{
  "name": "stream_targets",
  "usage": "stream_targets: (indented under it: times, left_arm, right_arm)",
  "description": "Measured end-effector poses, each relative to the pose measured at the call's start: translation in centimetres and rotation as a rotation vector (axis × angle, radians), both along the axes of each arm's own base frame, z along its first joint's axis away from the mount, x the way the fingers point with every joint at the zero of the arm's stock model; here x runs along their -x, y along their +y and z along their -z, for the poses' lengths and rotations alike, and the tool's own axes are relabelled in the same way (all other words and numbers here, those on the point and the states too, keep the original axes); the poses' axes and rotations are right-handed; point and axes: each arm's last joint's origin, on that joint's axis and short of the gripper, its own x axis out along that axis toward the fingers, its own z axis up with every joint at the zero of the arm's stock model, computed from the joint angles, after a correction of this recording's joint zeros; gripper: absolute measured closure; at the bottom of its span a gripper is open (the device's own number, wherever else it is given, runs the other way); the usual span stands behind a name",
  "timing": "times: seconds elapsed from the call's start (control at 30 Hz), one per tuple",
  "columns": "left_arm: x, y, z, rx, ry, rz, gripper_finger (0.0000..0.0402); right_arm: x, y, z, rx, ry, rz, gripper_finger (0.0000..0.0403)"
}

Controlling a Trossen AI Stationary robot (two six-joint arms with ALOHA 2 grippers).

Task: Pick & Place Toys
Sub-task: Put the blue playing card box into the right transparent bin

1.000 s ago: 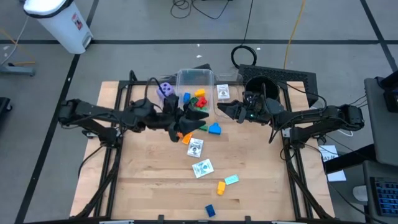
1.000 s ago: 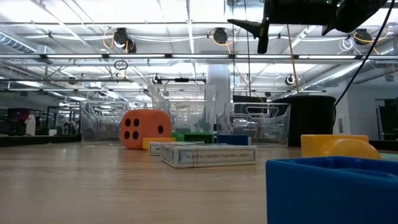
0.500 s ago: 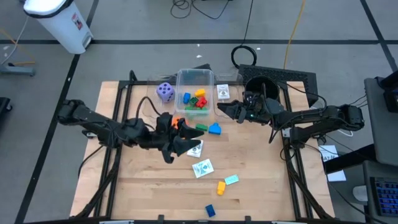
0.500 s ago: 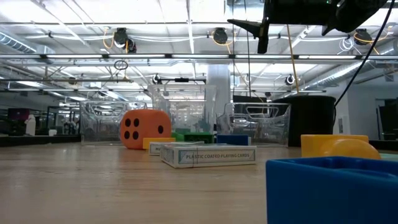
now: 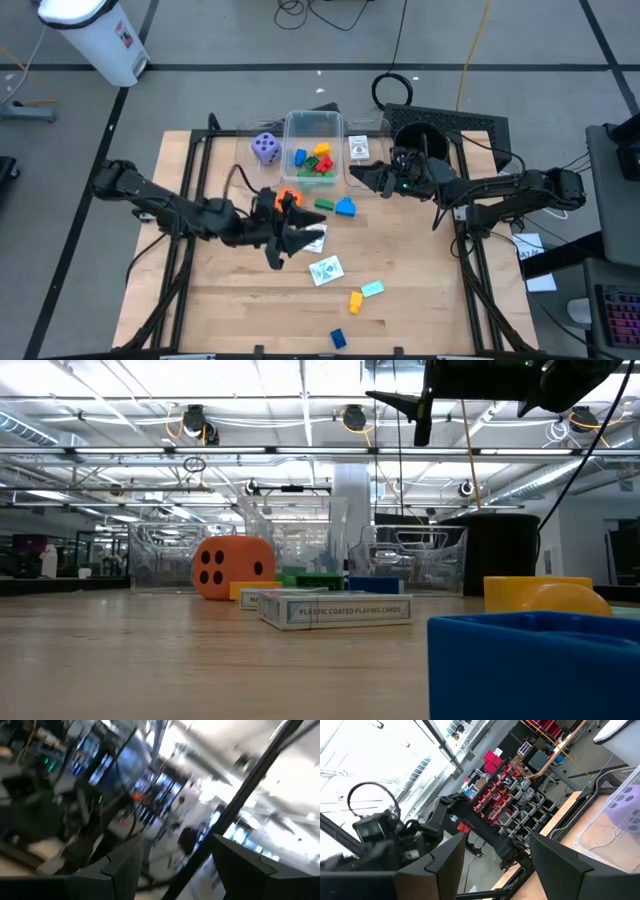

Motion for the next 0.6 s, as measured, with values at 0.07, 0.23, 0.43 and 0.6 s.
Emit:
stream_targets:
  times: [0.07,0.23,0.43,0.6]
  left_arm:
    - [0.3,-0.5,0.6,-0.021,0.082,0.004,0.0160]
    - [1.7,-1.5,1.8,-0.038,0.283,-0.015,0.0160]
    - [2.4,-1.5,2.6,-0.131,0.391,-0.058,0.0160]
    - [2.3,-1.0,3.2,-0.189,0.454,-0.065,0.0160]
  right_arm:
    - [0.0,0.0,0.0,0.000,0.000,0.000,0.0188]
    - [0.0,0.0,0.0,0.000,0.000,0.000,0.0188]
    - [0.0,0.0,-0.1,0.000,-0.007,0.002,0.0188]
    - [0.1,-0.3,-0.2,-0.057,-0.031,0.100,0.0188]
